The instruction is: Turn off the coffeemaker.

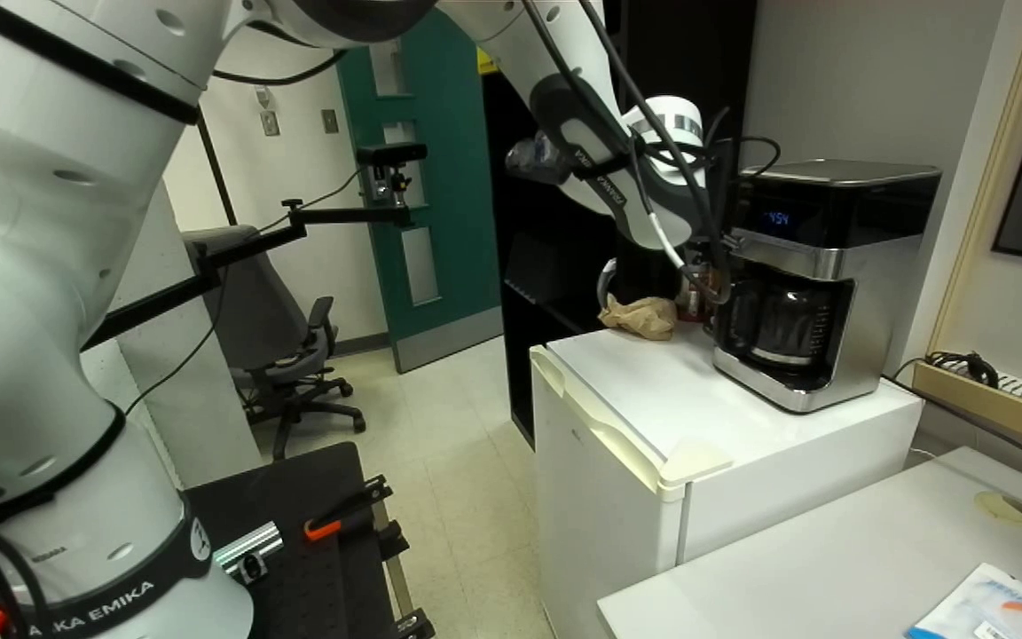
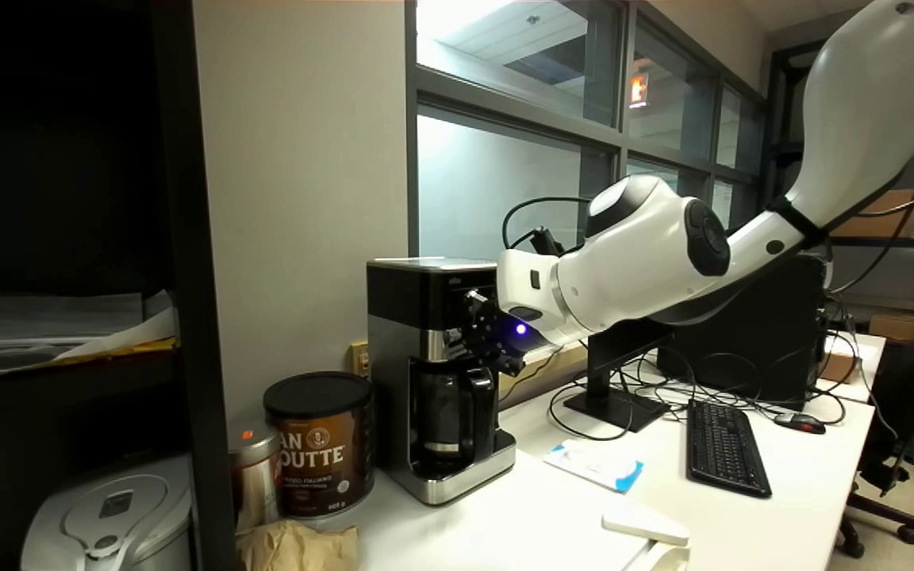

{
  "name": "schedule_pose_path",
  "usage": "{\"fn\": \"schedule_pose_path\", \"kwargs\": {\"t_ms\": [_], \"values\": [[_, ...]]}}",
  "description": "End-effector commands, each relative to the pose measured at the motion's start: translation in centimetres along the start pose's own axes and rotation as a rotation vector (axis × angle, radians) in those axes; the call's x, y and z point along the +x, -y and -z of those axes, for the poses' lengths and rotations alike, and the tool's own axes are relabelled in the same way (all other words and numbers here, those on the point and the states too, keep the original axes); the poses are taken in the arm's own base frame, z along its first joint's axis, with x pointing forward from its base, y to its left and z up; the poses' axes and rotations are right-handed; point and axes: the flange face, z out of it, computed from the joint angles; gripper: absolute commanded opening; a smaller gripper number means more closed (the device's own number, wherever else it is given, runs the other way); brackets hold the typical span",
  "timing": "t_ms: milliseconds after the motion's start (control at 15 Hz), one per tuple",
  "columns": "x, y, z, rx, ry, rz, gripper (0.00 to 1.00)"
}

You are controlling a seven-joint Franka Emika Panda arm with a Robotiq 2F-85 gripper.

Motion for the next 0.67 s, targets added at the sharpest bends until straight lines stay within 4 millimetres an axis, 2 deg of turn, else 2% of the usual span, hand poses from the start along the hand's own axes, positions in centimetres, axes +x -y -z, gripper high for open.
{"fn": "schedule_pose_path", "kwargs": {"t_ms": [0, 267, 600], "values": [[-1.3, 0.8, 2.1, 0.039, -0.007, 0.002, 0.0], [-2.1, 2.9, 5.3, 0.101, -0.029, 0.014, 0.0], [-2.5, 5.4, 10.4, 0.182, -0.089, 0.026, 0.0]]}}
